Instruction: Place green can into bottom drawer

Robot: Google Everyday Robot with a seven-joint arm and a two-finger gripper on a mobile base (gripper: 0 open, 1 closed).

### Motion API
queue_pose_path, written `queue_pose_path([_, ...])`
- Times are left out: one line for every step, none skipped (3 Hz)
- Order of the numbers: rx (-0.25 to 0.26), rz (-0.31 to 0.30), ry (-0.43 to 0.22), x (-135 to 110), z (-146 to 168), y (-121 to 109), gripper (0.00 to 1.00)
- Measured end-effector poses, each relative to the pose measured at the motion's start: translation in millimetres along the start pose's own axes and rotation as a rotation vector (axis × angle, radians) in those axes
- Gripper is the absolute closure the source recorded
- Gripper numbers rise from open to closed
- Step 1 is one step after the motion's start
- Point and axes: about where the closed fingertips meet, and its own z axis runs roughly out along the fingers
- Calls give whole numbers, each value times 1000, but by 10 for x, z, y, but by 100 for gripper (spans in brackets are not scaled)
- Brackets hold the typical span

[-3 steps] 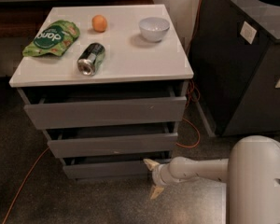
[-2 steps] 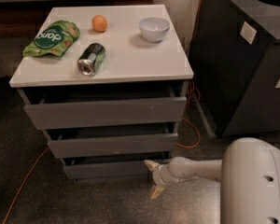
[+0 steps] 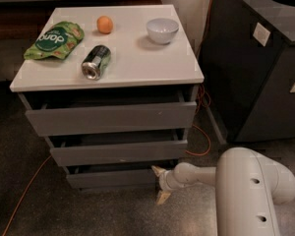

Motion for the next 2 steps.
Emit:
queue_pose_path([23,-13,12,126,151,-195,0])
queue_pose_path([38,-21,17,192,263,-332,0])
